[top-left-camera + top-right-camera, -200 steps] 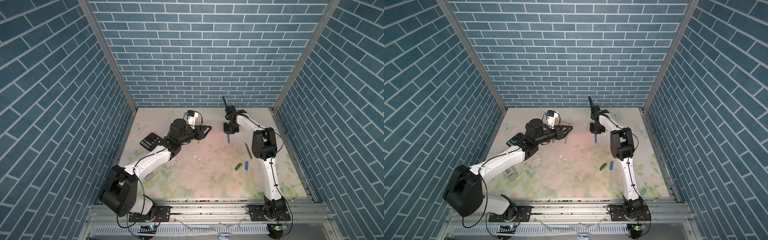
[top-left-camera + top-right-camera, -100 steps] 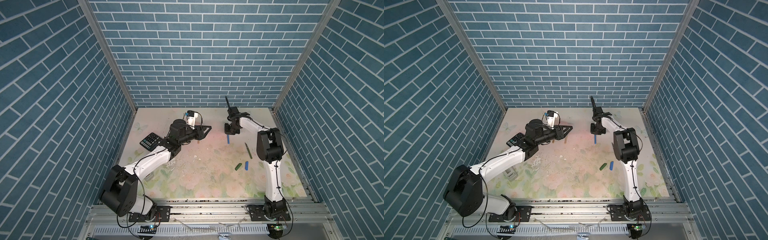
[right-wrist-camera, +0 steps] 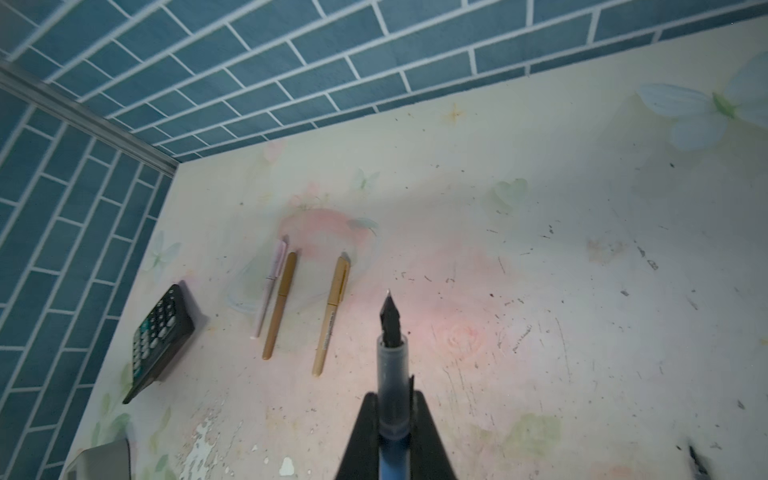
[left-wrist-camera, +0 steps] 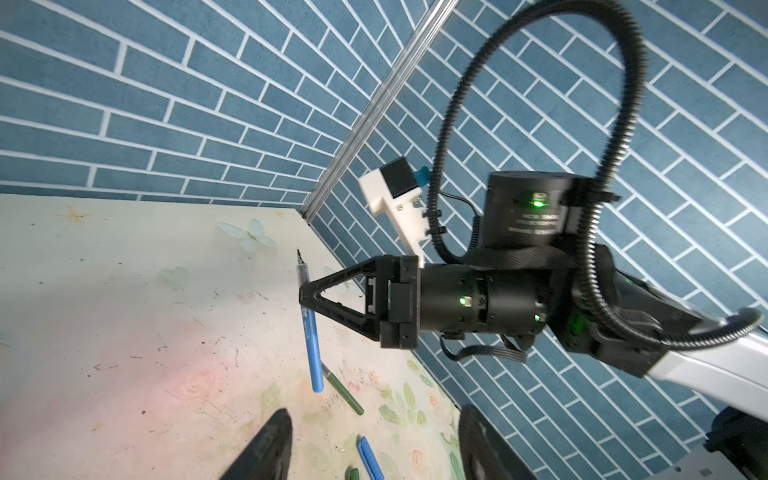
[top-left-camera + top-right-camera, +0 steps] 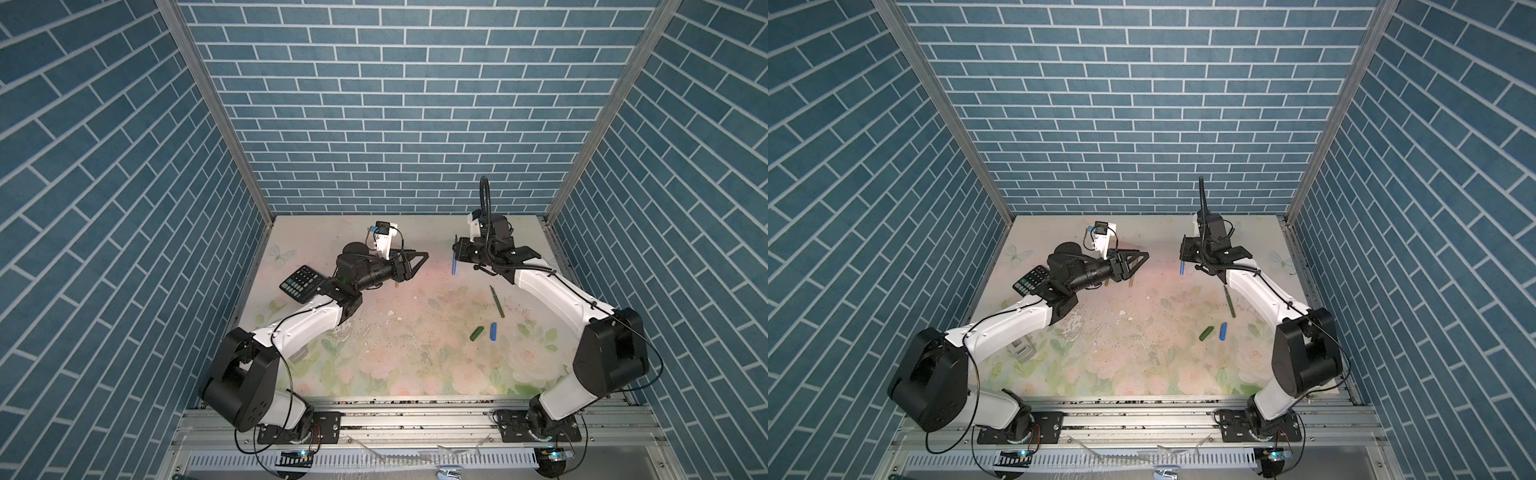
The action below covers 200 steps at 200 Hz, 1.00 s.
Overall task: Insert the pens into the pen caps
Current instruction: 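Bring the blue pen to the left gripper and close the left gripper on it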
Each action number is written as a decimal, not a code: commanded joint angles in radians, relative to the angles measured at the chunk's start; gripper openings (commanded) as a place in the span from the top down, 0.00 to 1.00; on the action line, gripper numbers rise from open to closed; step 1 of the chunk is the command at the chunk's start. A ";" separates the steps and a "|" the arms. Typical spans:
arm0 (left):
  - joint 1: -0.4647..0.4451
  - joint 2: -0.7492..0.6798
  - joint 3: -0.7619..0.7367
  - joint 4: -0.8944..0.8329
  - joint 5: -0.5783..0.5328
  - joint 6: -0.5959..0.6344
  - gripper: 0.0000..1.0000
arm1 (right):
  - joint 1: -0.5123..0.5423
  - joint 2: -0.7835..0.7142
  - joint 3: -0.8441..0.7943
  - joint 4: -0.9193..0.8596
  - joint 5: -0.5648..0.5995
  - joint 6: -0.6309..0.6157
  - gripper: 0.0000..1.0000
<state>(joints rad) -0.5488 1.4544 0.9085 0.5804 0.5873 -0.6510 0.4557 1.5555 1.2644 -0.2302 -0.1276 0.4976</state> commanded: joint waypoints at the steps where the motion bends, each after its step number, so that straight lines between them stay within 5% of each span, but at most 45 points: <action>1: -0.003 0.040 0.011 0.034 0.064 0.007 0.32 | 0.042 -0.104 -0.043 0.095 0.020 0.030 0.93; 95: -0.029 0.112 0.046 0.091 0.186 -0.033 0.32 | 0.198 -0.321 -0.117 0.148 0.087 0.064 0.93; 200: -0.046 0.126 0.043 0.183 0.238 -0.083 0.57 | 0.238 -0.282 -0.100 0.165 0.079 0.075 0.93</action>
<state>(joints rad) -0.5854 1.5711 0.9310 0.7216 0.7963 -0.7292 0.6834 1.2610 1.1610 -0.1009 -0.0559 0.5461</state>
